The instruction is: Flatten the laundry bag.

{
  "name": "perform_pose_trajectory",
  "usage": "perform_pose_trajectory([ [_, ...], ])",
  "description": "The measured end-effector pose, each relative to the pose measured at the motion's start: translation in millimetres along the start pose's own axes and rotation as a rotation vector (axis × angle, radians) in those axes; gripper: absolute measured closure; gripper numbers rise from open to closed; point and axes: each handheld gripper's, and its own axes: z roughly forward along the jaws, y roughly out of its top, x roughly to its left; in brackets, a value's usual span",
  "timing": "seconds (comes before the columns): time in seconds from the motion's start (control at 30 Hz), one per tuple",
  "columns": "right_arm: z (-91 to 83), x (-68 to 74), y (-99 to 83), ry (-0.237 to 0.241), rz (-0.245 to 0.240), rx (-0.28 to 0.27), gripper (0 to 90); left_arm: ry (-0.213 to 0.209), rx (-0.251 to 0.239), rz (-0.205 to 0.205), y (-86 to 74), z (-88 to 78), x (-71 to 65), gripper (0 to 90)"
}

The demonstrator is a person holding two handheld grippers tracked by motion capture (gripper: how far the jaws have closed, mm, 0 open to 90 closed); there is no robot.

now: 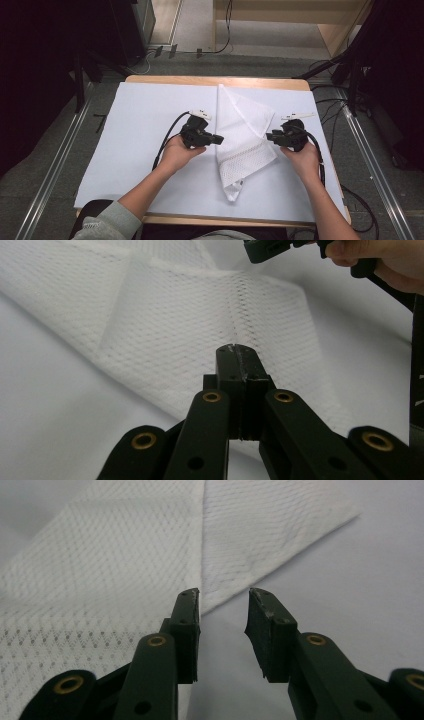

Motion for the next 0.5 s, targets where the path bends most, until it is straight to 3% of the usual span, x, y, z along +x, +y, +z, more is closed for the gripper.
perform_pose_trajectory([
  [0.23,2.7,5.5,1.8,0.045,0.001,0.005,68.6,-0.01,-0.007,-0.024,-8.2,-6.2,6.4,90.0],
  [0.33,3.5,8.3,-1.8,0.071,0.013,0.037,58.6,0.005,-0.011,-0.036,-11.2,-10.5,10.9,90.0],
  [0.5,8.0,15.5,-10.7,0.066,-0.011,0.087,69.2,-0.002,-0.046,-0.056,-11.9,-20.6,17.1,90.0],
])
